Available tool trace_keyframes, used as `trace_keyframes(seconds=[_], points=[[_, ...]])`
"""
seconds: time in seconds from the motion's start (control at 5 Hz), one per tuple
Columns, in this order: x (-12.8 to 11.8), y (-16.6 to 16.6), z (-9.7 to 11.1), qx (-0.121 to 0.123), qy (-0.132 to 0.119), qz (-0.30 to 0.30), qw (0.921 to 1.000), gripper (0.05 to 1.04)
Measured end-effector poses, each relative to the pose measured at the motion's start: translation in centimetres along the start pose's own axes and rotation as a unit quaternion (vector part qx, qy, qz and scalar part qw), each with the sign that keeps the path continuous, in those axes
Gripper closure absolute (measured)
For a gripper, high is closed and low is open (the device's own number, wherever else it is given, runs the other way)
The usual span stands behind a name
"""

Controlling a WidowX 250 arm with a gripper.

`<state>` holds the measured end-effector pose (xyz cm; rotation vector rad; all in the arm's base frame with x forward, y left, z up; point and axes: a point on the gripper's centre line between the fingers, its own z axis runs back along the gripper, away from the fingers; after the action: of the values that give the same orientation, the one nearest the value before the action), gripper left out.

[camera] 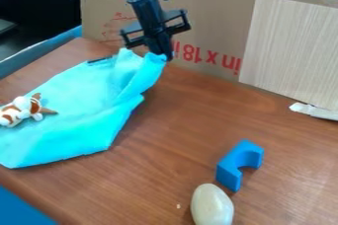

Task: Unfold the cloth from left to right

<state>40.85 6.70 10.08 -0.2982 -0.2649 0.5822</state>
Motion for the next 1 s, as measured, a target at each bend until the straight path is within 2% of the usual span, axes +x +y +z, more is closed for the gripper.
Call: trace_keyframes(seconds=[0.2,0.4,0.6,0.8,1.0], points=[[-0.3,-0.5,-1.4,0.0,0.014,0.006,0.9999,1.015],[0.1,-1.3,-1.1,-0.015,0.01,0.016,0.9997,1.015],[-0.1,-1.7,-1.0,-0.025,0.016,0.021,0.9993,1.015],[-0.3,-2.2,-1.3,-0.025,0.018,0.025,0.9992,0.988],[-0.5,-2.1,-2.4,-0.018,0.023,0.028,0.9992,0.839]])
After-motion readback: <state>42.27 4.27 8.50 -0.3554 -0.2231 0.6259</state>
